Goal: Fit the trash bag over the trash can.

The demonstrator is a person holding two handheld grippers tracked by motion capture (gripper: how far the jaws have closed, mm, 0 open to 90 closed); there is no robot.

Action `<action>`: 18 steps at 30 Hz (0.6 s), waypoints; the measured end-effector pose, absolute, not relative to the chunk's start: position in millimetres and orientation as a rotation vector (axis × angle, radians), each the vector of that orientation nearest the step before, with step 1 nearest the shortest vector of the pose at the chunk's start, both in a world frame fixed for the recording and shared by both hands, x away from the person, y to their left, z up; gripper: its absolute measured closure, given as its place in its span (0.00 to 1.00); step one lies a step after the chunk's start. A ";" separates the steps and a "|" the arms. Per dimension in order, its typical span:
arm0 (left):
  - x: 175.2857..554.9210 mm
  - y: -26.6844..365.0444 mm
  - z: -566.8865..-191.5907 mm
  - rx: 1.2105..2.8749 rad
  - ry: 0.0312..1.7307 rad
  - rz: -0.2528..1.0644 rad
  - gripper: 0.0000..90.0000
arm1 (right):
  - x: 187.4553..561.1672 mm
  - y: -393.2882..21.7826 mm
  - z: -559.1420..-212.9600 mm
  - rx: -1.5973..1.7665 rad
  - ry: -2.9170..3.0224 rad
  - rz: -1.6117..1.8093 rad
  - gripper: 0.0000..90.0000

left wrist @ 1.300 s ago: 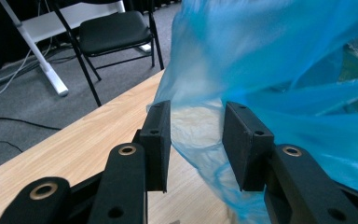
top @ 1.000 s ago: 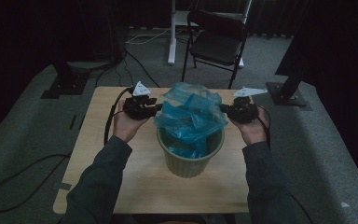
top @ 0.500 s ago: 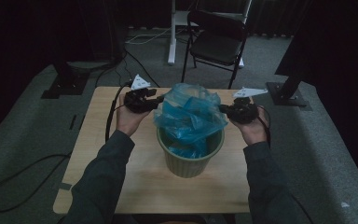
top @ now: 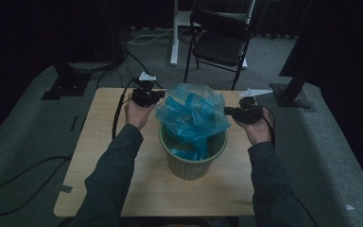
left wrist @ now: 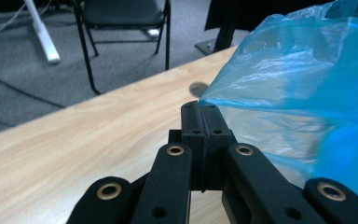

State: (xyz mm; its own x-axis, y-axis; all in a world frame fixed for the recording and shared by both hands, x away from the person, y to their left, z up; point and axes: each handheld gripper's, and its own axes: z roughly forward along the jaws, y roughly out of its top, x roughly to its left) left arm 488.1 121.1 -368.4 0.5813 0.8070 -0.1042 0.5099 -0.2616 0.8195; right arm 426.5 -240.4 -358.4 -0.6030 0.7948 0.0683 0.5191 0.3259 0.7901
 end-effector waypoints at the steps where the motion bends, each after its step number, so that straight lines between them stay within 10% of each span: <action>1: 489.3 121.6 -372.2 1.937 1.067 0.415 1.00 | 427.3 -241.7 -361.1 1.187 2.267 1.155 1.00; 18: 479.9 131.2 -420.2 1.997 1.089 0.250 1.00 | 417.4 -252.9 -403.3 1.292 2.355 1.069 1.00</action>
